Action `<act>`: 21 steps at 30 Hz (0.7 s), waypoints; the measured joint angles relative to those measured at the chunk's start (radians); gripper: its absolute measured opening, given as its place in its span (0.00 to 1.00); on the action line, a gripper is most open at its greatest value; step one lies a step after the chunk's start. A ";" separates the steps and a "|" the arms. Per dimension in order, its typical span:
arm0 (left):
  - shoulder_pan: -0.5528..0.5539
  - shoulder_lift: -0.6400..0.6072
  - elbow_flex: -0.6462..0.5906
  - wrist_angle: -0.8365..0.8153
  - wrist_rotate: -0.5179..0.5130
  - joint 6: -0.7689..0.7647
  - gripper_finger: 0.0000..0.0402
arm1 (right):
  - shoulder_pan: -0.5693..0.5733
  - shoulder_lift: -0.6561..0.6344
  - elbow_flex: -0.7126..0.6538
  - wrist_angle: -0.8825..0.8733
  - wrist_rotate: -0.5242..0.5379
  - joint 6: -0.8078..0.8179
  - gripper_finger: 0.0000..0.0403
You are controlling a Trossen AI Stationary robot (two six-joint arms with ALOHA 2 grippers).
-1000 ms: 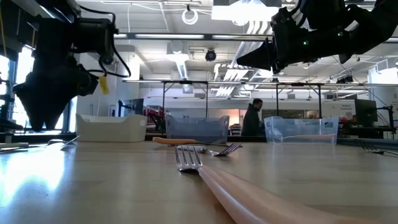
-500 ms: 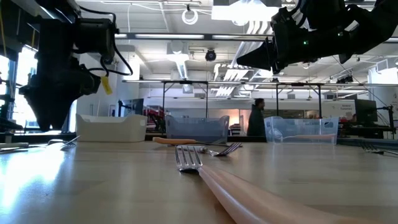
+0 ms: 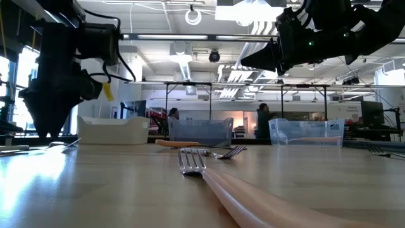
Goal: Sort silverware by color (type)
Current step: Put the black fork into the black bin
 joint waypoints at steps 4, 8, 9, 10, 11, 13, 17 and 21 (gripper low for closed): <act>0.000 0.026 0.000 0.000 0.000 0.008 0.57 | 0.000 0.000 0.000 0.000 0.000 0.000 0.00; 0.000 0.049 0.000 0.000 0.004 0.030 0.57 | 0.000 0.000 0.000 0.000 0.000 0.000 0.00; 0.000 0.054 0.000 0.002 0.013 0.038 0.57 | 0.000 0.000 0.000 0.000 0.000 0.000 0.00; 0.000 0.061 0.000 0.001 0.023 0.042 0.57 | 0.000 0.000 0.000 0.000 0.000 0.000 0.00; 0.000 0.068 0.000 0.001 0.036 0.047 0.57 | 0.000 0.000 0.000 0.000 0.000 0.000 0.00; 0.000 0.080 0.000 0.001 0.054 0.047 0.55 | 0.000 0.000 0.000 0.000 -0.001 0.000 0.00; 0.000 0.099 0.000 0.001 0.058 0.079 0.53 | 0.000 0.000 0.000 0.000 -0.001 0.000 0.00; 0.000 0.108 0.000 0.000 0.053 0.103 0.50 | 0.000 0.000 0.000 0.001 -0.002 0.000 0.00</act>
